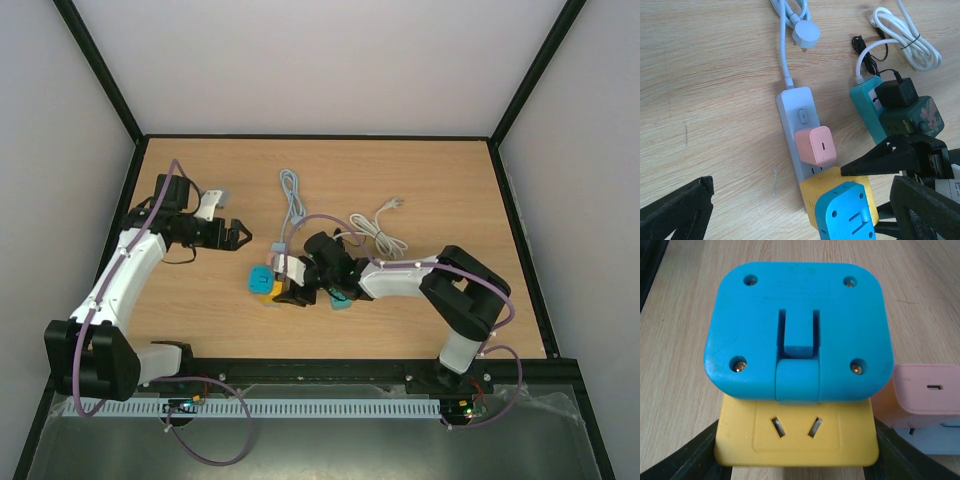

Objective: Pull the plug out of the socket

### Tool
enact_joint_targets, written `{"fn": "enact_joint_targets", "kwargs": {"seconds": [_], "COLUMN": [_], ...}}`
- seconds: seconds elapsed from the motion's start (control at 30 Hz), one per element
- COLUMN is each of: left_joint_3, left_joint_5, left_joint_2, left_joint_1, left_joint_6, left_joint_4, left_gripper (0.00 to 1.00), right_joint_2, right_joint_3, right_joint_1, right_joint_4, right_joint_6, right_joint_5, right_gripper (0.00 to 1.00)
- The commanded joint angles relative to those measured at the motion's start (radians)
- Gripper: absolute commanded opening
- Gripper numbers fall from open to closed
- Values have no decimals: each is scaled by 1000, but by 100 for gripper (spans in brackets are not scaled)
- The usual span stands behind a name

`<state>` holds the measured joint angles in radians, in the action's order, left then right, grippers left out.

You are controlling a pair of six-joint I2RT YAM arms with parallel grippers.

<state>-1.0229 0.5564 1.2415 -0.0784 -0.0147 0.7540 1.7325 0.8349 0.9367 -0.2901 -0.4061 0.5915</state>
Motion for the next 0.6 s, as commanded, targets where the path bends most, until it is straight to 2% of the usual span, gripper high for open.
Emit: {"fn": "enact_joint_targets", "kwargs": {"seconds": [0.0,0.23,0.57], "left_joint_3": [13,2,-12], "left_joint_5": [-8,-8,-1], "left_joint_2": [-3,36,113], "left_joint_1": [-3,-3,-42], "left_joint_6": [13,12,7], "left_joint_4": [1,-2,-14], "left_gripper": [98,93,87], "right_joint_2": [25,64,135], "right_joint_3": [24,26,79], "right_joint_1": [2,-17,-64], "right_joint_4": [-54,-148,-208], "right_joint_6": [11,62,108], "right_joint_5": [-55,-116,-162], "right_gripper": [55,48,43]}}
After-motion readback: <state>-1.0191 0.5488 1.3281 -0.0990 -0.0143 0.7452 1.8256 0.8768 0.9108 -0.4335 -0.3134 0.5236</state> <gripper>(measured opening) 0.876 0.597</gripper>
